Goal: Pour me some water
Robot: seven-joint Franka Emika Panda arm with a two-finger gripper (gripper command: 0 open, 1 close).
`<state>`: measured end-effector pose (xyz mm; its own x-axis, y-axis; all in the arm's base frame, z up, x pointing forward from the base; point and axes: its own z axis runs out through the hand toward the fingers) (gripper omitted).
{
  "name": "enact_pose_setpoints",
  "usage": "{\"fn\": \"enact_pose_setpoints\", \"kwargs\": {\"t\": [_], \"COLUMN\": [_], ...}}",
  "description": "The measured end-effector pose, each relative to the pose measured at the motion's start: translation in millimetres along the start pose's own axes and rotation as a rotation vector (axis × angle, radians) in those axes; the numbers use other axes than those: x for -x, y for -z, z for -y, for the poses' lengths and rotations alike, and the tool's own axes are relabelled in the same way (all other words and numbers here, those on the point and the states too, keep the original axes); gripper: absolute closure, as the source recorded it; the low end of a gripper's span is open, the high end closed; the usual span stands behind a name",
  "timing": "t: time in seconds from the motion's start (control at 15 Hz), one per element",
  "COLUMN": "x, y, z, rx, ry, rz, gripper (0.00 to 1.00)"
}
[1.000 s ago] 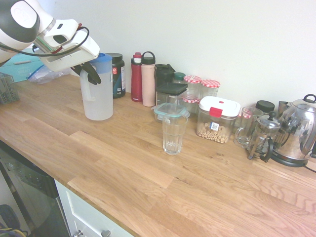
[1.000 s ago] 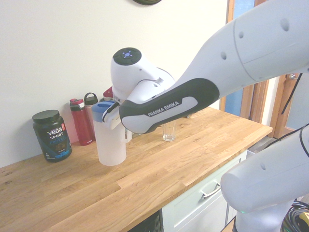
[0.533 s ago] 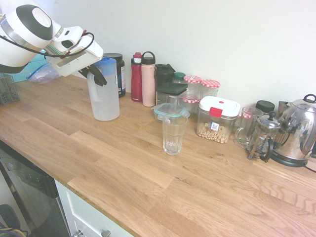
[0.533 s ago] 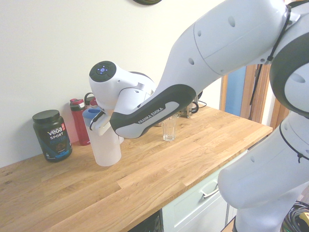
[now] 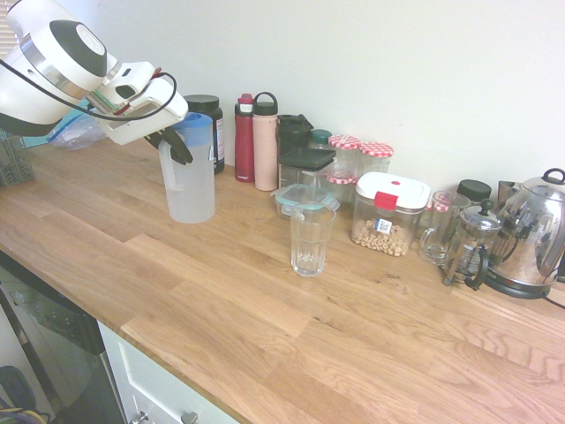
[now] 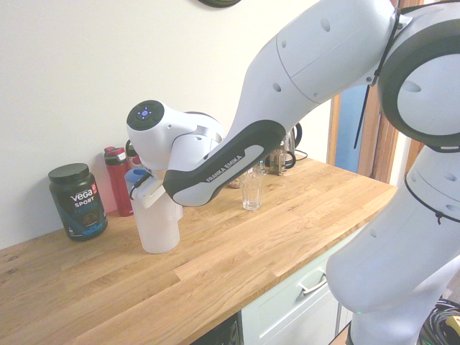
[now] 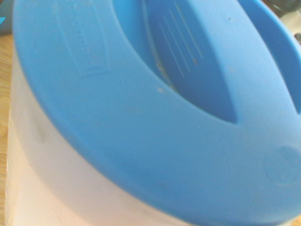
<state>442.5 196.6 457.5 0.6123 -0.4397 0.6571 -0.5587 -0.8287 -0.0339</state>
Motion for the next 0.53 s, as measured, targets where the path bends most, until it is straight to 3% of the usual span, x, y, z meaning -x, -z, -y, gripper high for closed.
{"fn": "enact_pose_setpoints", "kwargs": {"t": [0.53], "x": [2.6], "y": [8.9], "z": [-3.0], "rx": [0.023], "ry": [-0.017], "rz": [0.021], "gripper": [0.00]}}
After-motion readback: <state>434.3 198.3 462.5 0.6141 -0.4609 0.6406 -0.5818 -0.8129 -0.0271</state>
